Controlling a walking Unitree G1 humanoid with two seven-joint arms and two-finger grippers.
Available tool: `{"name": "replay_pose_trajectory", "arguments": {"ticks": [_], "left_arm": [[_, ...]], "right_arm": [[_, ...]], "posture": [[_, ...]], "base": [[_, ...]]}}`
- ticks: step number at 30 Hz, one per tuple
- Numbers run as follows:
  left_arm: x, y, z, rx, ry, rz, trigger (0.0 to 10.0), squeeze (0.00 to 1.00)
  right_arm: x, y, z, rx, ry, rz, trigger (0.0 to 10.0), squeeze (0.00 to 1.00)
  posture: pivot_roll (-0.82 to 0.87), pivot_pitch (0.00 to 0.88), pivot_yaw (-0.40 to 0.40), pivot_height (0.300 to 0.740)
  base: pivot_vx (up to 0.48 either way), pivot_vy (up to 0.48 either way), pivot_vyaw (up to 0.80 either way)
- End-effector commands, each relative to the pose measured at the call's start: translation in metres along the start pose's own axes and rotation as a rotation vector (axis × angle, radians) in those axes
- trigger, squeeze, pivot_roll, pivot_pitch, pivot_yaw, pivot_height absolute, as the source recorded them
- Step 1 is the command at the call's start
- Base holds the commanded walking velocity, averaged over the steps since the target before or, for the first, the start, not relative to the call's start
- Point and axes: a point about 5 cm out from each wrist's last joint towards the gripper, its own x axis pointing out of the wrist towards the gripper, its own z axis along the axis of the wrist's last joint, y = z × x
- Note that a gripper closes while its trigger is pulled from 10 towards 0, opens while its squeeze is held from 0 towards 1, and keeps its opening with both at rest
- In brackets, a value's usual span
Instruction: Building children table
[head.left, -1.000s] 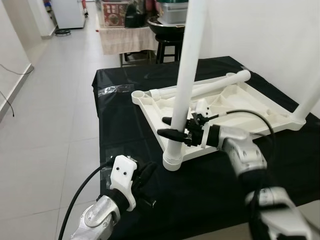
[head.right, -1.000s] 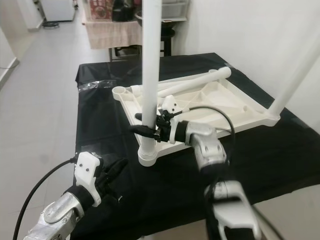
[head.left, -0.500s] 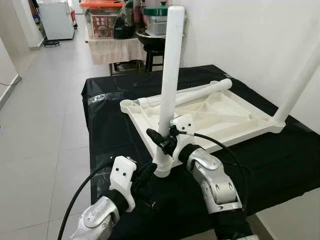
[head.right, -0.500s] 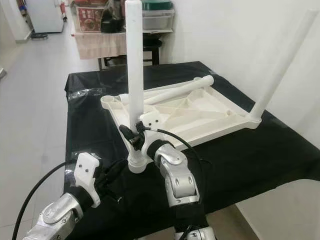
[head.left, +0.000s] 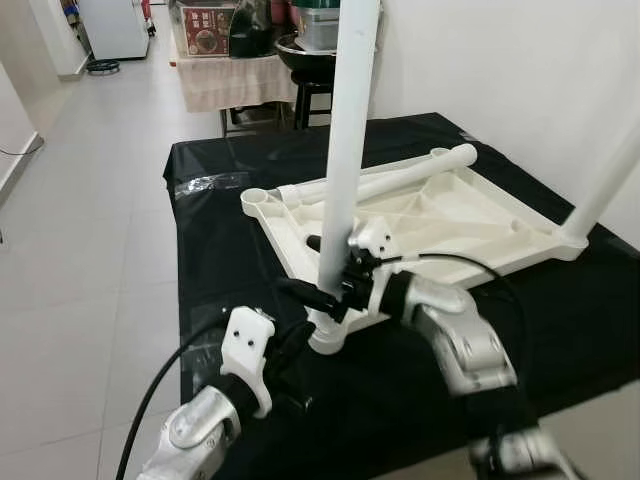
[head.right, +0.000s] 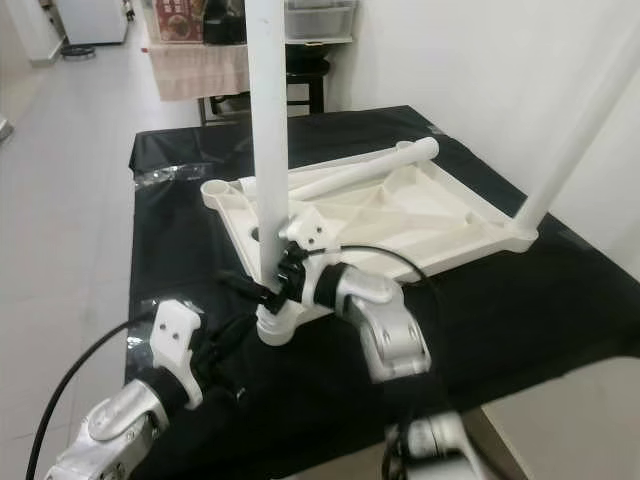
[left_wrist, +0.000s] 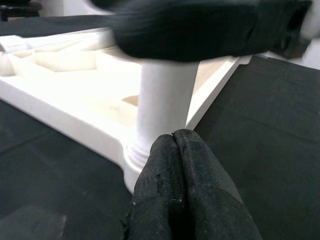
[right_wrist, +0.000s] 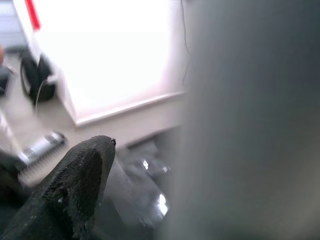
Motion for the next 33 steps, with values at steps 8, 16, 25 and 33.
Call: {"name": "replay_pose_trajectory", "arguments": {"ticks": [8, 16, 25, 33], "left_arm": [[-0.005, -0.001, -0.002, 0.042, 0.017, 0.012, 10.0, 0.00], [-0.017, 0.001, -0.002, 0.078, 0.026, 0.096, 10.0, 0.00], [-0.020, 0.001, -0.004, 0.055, 0.039, 0.113, 10.0, 0.00], [-0.018, 0.005, -0.005, 0.037, 0.043, 0.115, 10.0, 0.00]], "right_arm": [[-0.002, -0.025, -0.008, 0.082, 0.079, 0.057, 10.0, 0.00], [-0.008, -0.032, -0.022, 0.142, 0.093, 0.034, 0.0, 0.00], [-0.032, -0.031, -0.040, 0.137, 0.064, -0.044, 0.0, 0.00], [-0.034, 0.000, -0.068, 0.127, 0.191, -0.609, 0.0, 0.00]], "posture": [[0.06, 0.049, -0.062, 0.740], [0.07, 0.059, -0.067, 0.740], [0.04, 0.076, -0.060, 0.740], [-0.01, 0.087, -0.034, 0.740]], "base": [[0.000, 0.000, 0.00], [0.000, 0.000, 0.00], [0.000, 0.000, 0.00], [0.000, 0.000, 0.00]]}}
